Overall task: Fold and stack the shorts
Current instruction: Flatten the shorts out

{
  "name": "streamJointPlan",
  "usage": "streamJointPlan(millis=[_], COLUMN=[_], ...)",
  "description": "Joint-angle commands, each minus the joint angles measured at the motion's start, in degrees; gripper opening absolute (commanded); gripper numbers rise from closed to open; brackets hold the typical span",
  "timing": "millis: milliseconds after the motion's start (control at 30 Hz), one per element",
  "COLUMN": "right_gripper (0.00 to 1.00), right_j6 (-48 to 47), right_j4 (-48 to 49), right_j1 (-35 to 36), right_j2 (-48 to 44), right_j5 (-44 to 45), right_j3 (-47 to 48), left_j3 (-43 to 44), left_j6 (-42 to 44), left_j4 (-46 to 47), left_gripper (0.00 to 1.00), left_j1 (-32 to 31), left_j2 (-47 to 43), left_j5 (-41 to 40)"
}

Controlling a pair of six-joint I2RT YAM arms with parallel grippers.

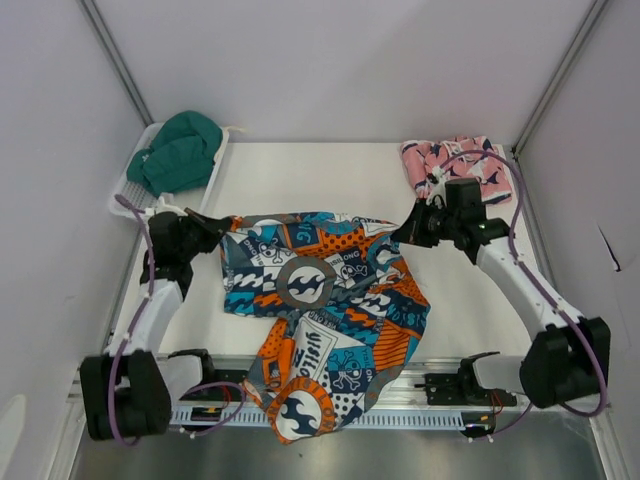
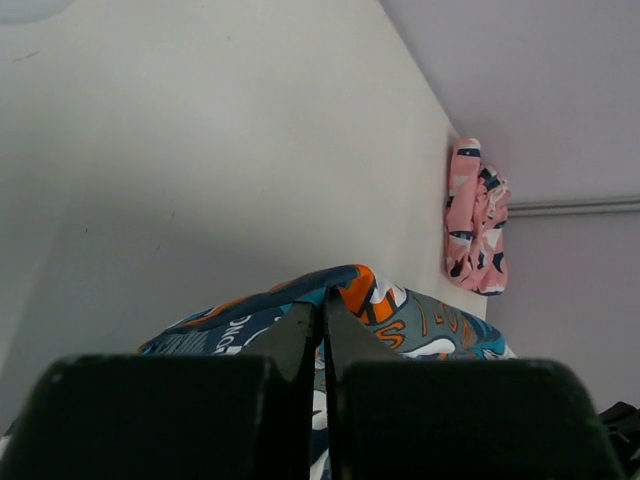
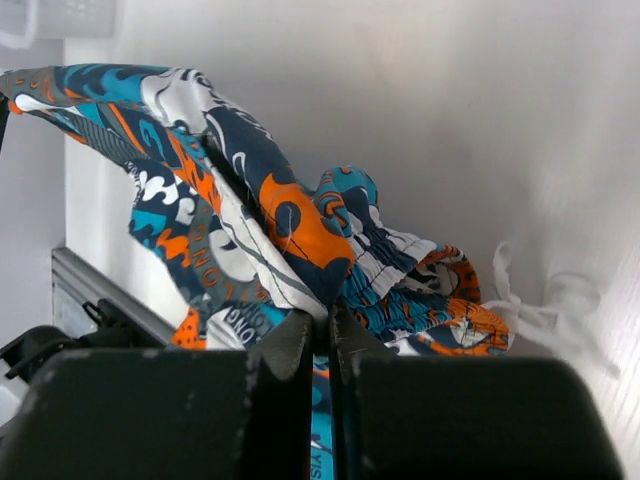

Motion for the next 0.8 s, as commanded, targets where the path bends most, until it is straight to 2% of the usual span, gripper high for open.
streamJointPlan(millis=[0,167,333,500,533,667,700,733,767], right_gripper=[0.00,0.00,0.00,0.00,0.00,0.00,0.00,0.04,0.24], right_j6=[0.0,-0.5,-0.5,0.1,0.8,3.2,3.6,3.6,3.9], right_j4=[10.1,13.3,15.5,16.8,17.2,18.9,19.0,18.3,16.9], right_j1=[-0.4,-0.8,-1.6,-4.7,-5.2,-7.1,-7.2,-7.4,-7.6], right_j2=[5.1,13.7,21.4,32.5,34.2,43.9,46.1,50.6,52.9], right_j5=[0.5,4.7,5.5,4.9,4.6,4.0,4.8,5.3,6.6], right_j3=[-0.3,2.6,6.9,17.3,19.2,32.5,35.3,38.3,41.6], left_j3=[0.1,2.6,8.3,14.4,18.0,26.3,29.9,31.9,38.1], left_j6=[-1.4,-0.8,-0.8,-1.1,-1.1,-1.5,-1.5,-1.4,-0.4], left_j4=[15.7,21.9,24.3,24.8,24.7,24.3,23.5,21.5,20.1], left_gripper=[0.00,0.00,0.00,0.00,0.00,0.00,0.08,0.46,0.68], left_j1=[-1.8,-2.8,-3.0,-3.2,-3.3,-4.1,-4.2,-4.4,-4.5], left_j2=[7.6,18.8,26.8,35.3,36.6,44.8,46.6,50.2,51.7], left_j5=[-2.6,-3.4,-2.8,-2.5,-2.4,-1.4,-1.0,-0.5,0.1])
